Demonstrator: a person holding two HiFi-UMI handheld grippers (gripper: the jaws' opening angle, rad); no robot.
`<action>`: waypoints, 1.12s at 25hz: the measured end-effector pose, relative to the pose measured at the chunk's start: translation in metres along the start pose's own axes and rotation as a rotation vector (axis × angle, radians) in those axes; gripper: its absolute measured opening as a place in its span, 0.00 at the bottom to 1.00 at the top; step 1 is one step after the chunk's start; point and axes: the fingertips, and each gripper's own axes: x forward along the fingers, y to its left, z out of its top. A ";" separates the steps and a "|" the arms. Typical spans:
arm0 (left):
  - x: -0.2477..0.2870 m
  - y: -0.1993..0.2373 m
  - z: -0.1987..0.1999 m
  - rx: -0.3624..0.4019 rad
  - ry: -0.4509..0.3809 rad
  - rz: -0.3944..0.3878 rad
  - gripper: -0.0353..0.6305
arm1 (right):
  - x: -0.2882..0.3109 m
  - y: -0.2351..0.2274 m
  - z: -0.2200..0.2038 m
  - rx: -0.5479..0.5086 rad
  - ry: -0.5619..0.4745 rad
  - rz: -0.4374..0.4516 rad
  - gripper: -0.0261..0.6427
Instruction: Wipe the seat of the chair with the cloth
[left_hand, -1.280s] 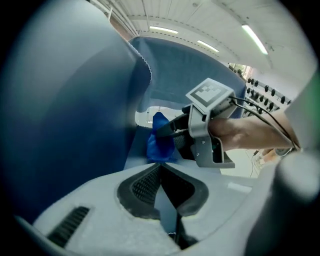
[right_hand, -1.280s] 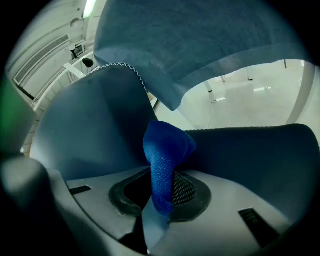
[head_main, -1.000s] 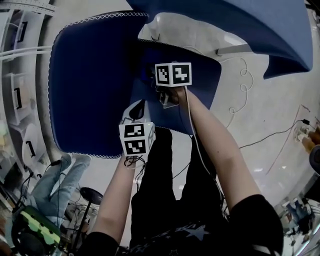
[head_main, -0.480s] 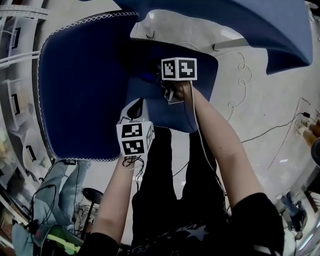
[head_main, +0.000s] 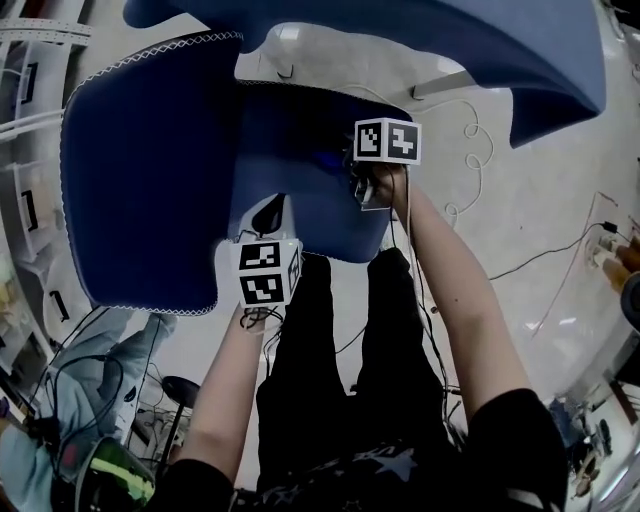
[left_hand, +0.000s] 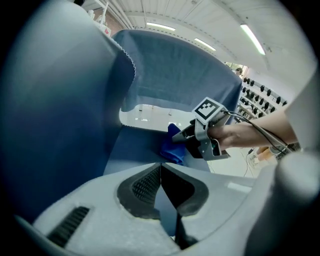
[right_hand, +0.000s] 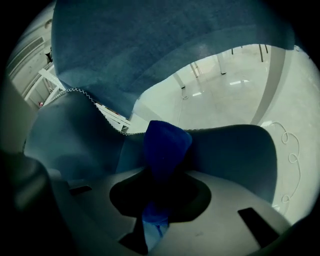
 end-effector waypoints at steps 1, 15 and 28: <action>0.001 -0.005 0.001 0.004 0.000 -0.003 0.08 | -0.006 -0.008 -0.001 0.002 0.000 -0.010 0.14; 0.015 -0.066 -0.015 0.057 0.032 -0.036 0.08 | -0.077 -0.101 -0.025 0.079 -0.017 -0.079 0.15; 0.000 -0.048 -0.044 -0.101 0.048 -0.002 0.08 | -0.086 -0.091 -0.039 0.071 -0.016 -0.093 0.14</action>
